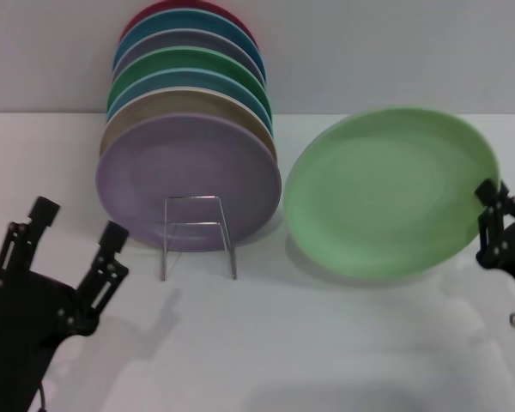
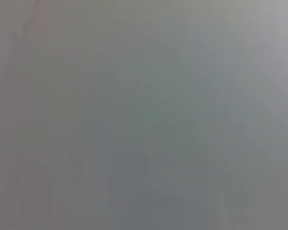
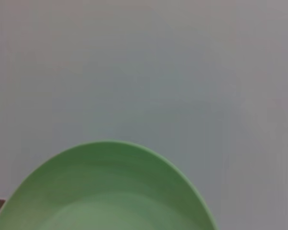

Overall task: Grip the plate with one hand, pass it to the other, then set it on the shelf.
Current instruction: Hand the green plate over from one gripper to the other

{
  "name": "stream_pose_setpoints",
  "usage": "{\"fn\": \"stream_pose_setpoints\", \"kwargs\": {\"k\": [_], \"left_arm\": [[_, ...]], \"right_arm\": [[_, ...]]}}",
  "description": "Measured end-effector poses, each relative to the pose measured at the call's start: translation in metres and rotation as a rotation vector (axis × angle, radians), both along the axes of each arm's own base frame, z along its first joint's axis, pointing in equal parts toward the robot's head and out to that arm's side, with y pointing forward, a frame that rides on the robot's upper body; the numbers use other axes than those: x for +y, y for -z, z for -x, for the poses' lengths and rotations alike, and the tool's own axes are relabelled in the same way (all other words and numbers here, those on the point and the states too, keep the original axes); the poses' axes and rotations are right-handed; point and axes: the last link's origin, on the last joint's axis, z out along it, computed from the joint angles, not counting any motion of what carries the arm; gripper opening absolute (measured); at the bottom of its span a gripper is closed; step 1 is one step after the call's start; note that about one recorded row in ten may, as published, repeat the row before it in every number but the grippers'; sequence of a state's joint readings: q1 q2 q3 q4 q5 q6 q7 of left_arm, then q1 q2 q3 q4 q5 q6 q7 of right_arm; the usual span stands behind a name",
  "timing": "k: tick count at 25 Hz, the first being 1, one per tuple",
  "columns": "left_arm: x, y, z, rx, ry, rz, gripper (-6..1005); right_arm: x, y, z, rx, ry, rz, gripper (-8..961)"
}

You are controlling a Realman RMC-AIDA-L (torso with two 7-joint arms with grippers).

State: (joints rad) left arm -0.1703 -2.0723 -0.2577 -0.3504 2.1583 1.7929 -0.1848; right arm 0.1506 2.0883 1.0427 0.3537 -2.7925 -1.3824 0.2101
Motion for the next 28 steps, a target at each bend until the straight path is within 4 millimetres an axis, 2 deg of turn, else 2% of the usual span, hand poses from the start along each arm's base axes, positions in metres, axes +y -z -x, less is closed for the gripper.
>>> {"fn": "stream_pose_setpoints", "kwargs": {"k": [4, 8, 9, 10, 14, 20, 24, 28], "left_arm": [[-0.006, 0.013, -0.003, 0.047, 0.018, 0.053, 805], [-0.007, 0.023, -0.007, 0.097, 0.018, 0.07, 804], [-0.007, 0.027, -0.007, 0.122, 0.013, 0.079, 804], [-0.007, 0.029, -0.008, 0.132, 0.013, 0.086, 804], [-0.005, 0.034, -0.006, 0.16, 0.006, 0.111, 803], [0.001, 0.038, -0.006, 0.183, 0.002, 0.132, 802], [0.008, 0.043, -0.006, 0.211, -0.006, 0.157, 801], [0.011, 0.046, -0.005, 0.225, -0.016, 0.175, 801]], "right_arm": [[-0.014, 0.01, 0.005, -0.012, -0.008, 0.007, 21], [-0.027, 0.024, 0.017, -0.043, 0.003, -0.022, 21], [-0.035, 0.033, 0.025, -0.07, 0.006, -0.033, 21], [-0.035, 0.033, 0.025, -0.07, 0.006, -0.033, 21], [-0.056, 0.048, 0.042, -0.137, 0.019, -0.076, 22], [-0.071, 0.051, 0.049, -0.177, 0.057, -0.135, 22], [-0.081, 0.053, 0.059, -0.27, 0.051, -0.19, 22], [-0.083, 0.054, 0.062, -0.309, 0.043, -0.203, 21]]}}
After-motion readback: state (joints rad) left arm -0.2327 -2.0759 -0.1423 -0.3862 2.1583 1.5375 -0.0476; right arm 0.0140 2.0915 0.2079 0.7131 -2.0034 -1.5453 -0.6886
